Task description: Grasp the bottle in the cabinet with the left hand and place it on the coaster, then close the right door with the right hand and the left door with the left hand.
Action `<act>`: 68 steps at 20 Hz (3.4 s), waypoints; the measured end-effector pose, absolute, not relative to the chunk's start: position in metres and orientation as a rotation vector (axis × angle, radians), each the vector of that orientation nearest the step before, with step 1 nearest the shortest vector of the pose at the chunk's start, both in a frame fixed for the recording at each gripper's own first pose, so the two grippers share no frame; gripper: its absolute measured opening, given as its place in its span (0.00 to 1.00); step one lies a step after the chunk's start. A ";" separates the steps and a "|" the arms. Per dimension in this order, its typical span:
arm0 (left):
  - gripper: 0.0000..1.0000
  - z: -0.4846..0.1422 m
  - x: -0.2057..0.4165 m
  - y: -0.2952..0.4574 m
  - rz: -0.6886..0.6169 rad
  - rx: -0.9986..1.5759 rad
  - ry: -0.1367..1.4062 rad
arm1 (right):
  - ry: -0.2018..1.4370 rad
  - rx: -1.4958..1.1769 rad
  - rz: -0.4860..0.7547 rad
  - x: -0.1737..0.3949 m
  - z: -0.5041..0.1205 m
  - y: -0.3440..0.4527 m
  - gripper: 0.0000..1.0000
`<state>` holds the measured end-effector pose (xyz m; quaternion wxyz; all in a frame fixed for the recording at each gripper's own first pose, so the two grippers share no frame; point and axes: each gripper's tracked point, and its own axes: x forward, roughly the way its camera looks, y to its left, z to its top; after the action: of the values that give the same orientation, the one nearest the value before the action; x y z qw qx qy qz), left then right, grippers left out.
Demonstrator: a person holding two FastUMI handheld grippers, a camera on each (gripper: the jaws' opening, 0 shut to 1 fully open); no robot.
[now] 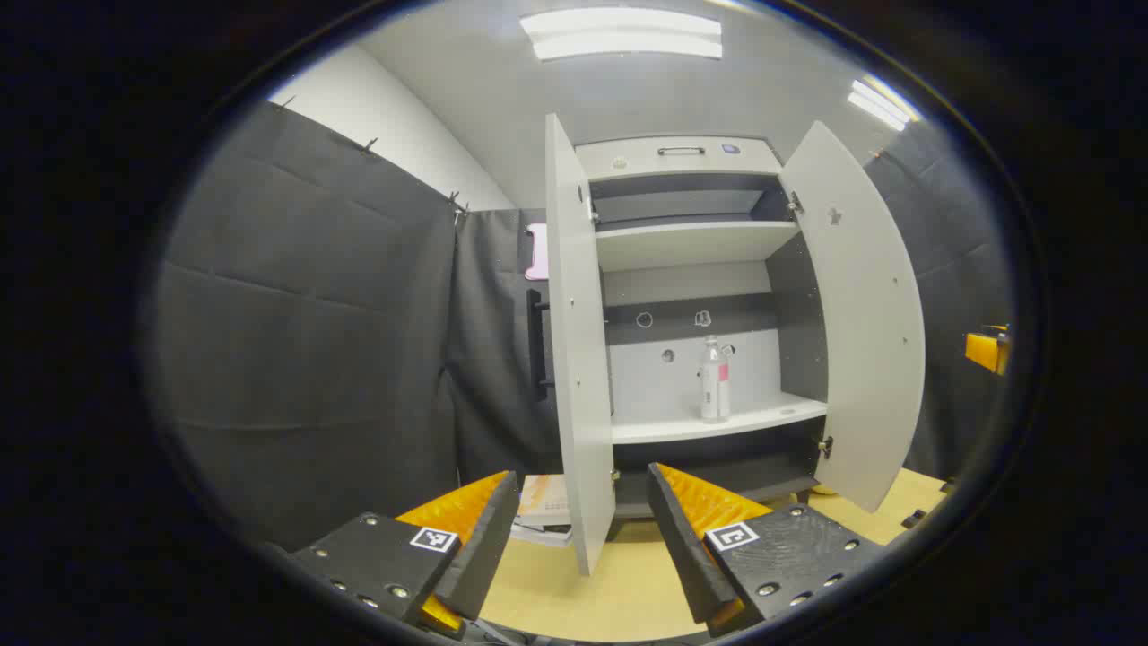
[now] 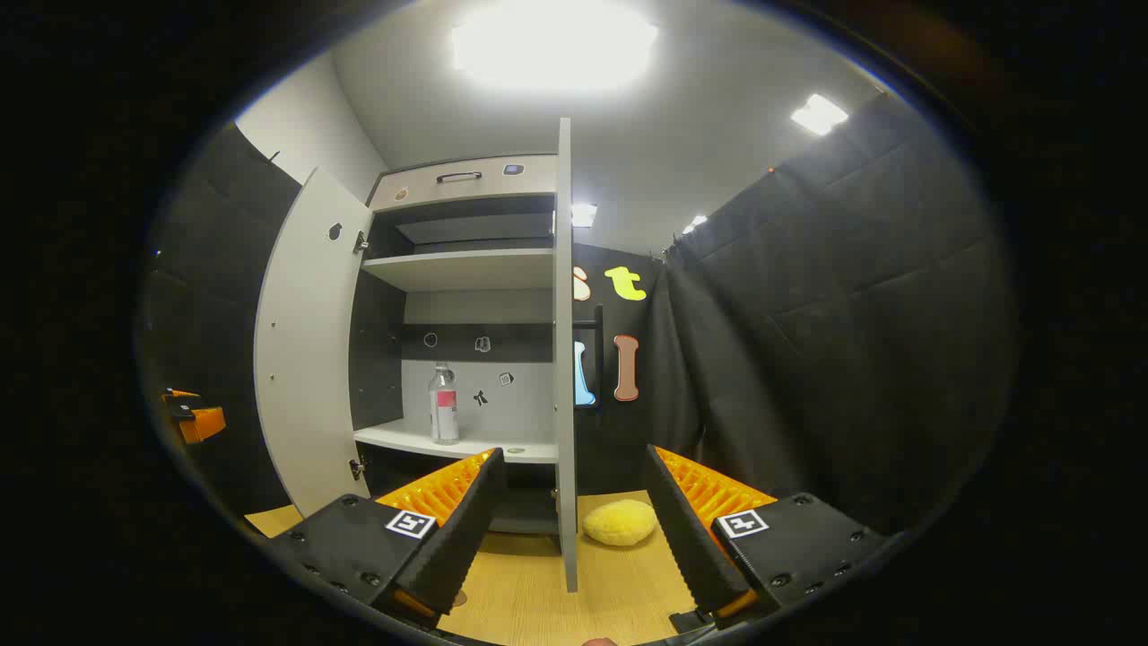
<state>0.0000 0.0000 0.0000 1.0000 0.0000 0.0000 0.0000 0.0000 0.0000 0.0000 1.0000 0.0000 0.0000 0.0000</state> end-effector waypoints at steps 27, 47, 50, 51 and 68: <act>0.85 0.064 0.032 -0.100 -0.113 -0.023 -0.083 | 0.032 -0.039 0.080 -0.008 -0.032 -0.045 0.96; 0.84 0.078 0.253 -0.195 -0.346 -0.097 -0.088 | 0.080 -0.033 -0.209 0.031 -0.051 -0.098 0.98; 0.84 0.065 0.283 -0.210 -0.368 -0.086 -0.077 | 0.086 -0.043 -0.244 0.039 -0.053 -0.099 0.98; 0.85 0.060 0.293 -0.216 -0.375 -0.090 -0.070 | 0.087 -0.047 -0.256 0.042 -0.053 -0.100 0.98; 0.85 -0.012 0.421 -0.272 -0.441 -0.099 0.057 | 0.129 -0.089 -0.422 0.066 -0.064 -0.111 0.98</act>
<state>0.4208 -0.2718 -0.0120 0.9742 -0.0493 0.0285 -0.2184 0.0663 -0.1108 -0.0639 0.9748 -0.0440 0.0638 -0.2091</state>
